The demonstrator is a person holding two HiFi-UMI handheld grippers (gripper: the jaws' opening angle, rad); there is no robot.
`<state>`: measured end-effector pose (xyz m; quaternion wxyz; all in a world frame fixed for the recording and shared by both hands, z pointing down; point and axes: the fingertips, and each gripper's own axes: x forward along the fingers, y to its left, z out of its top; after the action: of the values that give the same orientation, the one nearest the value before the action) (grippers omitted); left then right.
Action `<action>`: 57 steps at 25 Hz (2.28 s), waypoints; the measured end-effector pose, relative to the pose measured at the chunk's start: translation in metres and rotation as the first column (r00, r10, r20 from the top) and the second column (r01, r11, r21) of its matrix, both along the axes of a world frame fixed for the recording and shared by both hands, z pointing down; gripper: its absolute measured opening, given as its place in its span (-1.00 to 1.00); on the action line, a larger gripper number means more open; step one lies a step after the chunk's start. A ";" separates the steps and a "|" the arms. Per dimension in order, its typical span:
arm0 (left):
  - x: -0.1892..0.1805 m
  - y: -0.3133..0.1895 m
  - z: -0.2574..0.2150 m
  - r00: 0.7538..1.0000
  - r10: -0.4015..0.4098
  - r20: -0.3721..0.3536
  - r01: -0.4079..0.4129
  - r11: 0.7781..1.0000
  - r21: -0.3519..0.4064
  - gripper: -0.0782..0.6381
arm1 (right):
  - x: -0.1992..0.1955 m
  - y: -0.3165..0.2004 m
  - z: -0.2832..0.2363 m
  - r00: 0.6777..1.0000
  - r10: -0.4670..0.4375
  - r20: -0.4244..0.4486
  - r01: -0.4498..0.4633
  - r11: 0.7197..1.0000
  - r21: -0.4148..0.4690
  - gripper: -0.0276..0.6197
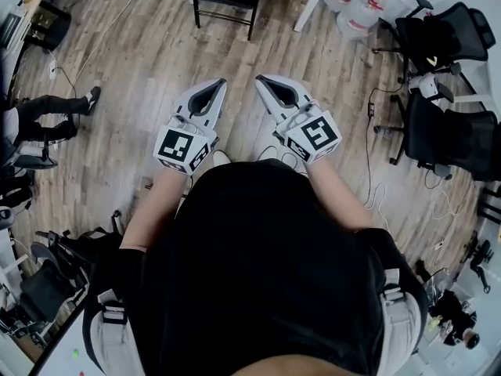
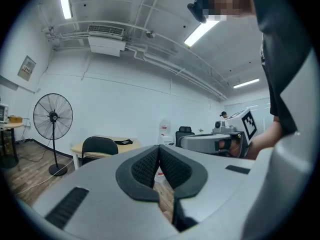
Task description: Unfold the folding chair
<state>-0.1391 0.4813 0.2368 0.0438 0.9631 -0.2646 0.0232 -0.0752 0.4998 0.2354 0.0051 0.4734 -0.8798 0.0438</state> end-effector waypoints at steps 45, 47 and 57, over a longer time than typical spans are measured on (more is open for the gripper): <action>0.092 -0.241 0.016 0.999 -0.041 0.002 0.041 0.999 0.006 -0.79 | 0.095 -0.245 0.031 0.998 -0.024 -0.058 0.019 0.997 -0.079 -0.91; 0.083 -0.265 0.016 0.999 -0.034 -0.002 0.034 0.999 0.002 -0.79 | 0.086 -0.268 0.032 0.998 -0.015 -0.063 0.010 0.996 -0.087 -0.91; 0.063 -0.356 0.030 1.000 -0.021 -0.012 0.021 0.999 -0.039 -0.79 | 0.072 -0.343 0.042 0.994 0.016 -0.108 -0.029 0.992 -0.125 -0.91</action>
<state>-0.0756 0.1253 0.2672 0.0644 0.9594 -0.2739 0.0216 -0.0034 0.1566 0.2778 0.0815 0.4837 -0.8683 0.0742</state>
